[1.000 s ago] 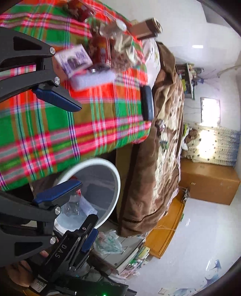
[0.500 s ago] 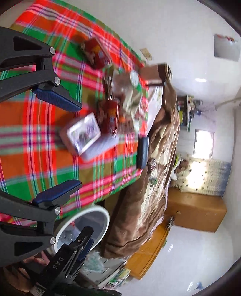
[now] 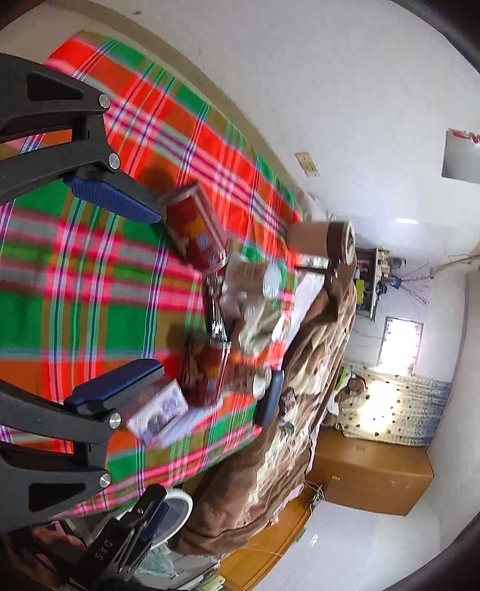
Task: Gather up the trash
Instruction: 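Move both tools back over the trash on the bed, then grasp the purple grape milk carton with the right tool while the left tool grasps a red can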
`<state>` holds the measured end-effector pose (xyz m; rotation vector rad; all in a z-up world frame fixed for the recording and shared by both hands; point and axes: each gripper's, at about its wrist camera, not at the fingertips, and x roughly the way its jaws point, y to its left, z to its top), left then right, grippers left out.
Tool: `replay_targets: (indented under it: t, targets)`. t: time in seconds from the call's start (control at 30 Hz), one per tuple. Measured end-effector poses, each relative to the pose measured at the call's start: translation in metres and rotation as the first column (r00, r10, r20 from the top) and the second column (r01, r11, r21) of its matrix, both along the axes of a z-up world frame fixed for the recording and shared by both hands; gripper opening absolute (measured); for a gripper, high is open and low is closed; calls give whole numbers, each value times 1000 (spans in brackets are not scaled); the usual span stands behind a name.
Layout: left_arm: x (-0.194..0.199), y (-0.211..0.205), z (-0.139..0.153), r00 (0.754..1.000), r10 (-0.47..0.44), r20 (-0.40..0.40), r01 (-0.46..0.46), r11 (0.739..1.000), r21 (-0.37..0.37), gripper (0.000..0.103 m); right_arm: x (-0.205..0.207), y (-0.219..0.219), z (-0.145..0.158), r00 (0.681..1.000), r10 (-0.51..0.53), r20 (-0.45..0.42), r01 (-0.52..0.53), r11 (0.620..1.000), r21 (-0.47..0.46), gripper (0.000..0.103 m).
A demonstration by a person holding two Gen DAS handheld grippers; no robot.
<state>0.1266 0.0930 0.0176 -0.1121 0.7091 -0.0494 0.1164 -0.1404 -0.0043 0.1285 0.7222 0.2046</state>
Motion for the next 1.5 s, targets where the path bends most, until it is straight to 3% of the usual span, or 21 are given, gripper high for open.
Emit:
replay_targets:
  t: [0.27, 0.37, 0.63, 0.8, 1.23, 1.37, 1.5]
  targets:
    - [27, 38, -10, 999, 7, -35, -7, 1000, 11, 76, 23, 40, -11, 993, 102, -54, -103, 994, -27, 62]
    - [41, 43, -12, 999, -12, -49, 14, 998, 58, 79, 28, 51, -13, 991, 121, -63, -125, 990, -62, 62]
    - [75, 49, -26, 991, -76, -111, 87, 991, 105, 79, 44, 57, -26, 986, 110, -124, -120, 990, -78, 63]
    - [92, 48, -36, 985, -92, -144, 112, 984, 136, 79, 46, 62, -28, 985, 113, -127, -124, 989, -77, 69]
    - [115, 44, -60, 962, -141, -232, 164, 983, 86, 79, 45, 78, -30, 981, 144, -127, -160, 978, -134, 69]
    - [116, 36, -61, 956, -175, -237, 200, 976, 87, 79, 46, 77, -31, 985, 119, -122, -140, 973, -184, 69]
    - [123, 33, -61, 961, -158, -229, 188, 975, 119, 79, 47, 75, -31, 985, 117, -126, -137, 977, -165, 69]
